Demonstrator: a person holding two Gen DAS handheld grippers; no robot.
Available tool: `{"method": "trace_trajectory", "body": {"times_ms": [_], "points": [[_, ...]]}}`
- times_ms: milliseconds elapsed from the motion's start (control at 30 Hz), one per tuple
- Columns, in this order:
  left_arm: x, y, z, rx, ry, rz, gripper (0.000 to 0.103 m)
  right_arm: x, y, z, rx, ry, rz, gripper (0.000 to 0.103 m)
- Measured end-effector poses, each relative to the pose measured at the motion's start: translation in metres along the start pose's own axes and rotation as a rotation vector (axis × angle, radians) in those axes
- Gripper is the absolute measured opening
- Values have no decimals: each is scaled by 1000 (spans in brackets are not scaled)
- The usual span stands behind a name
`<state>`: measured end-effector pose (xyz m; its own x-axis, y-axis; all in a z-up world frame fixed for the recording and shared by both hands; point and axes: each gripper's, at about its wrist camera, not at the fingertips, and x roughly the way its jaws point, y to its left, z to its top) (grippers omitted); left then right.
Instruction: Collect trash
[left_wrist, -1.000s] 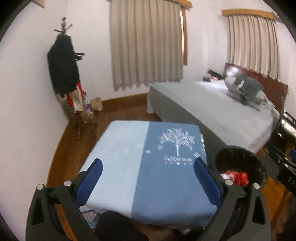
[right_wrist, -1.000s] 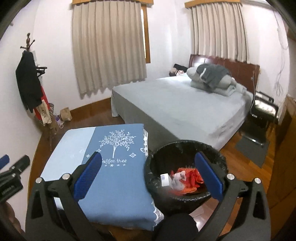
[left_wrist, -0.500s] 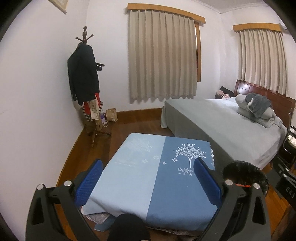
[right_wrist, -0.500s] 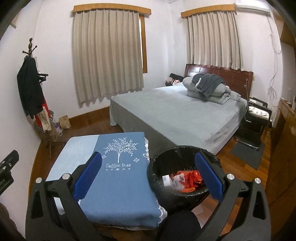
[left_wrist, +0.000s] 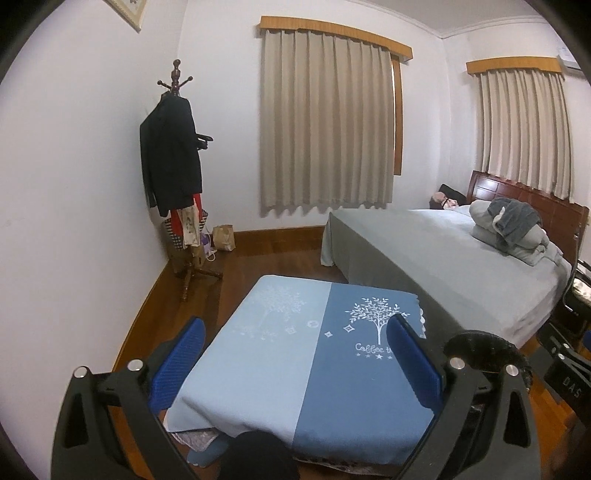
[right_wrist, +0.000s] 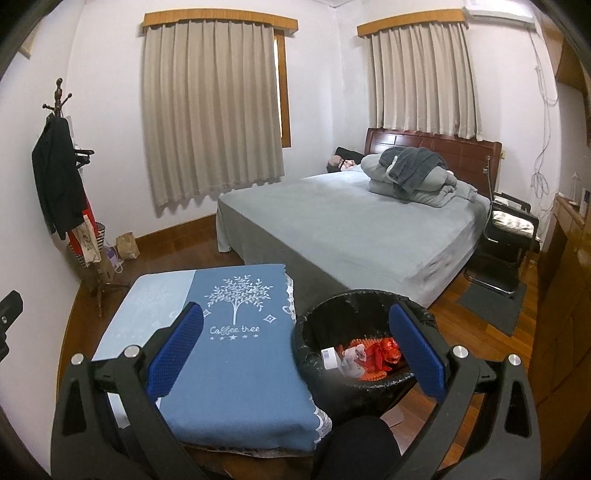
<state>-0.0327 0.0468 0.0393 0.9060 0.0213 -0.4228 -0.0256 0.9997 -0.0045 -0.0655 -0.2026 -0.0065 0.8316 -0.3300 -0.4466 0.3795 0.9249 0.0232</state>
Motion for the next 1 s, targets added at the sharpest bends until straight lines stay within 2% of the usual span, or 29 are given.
{"method": "trace_trajectory", "body": {"times_ms": [500,1000], "points": [[22,-3,-1,6,49,16,97,22,-6,3,30,11,-50,98],[31,-13,-3,26,69,0,97,35,-16,3,43,35,-82,98]]}}
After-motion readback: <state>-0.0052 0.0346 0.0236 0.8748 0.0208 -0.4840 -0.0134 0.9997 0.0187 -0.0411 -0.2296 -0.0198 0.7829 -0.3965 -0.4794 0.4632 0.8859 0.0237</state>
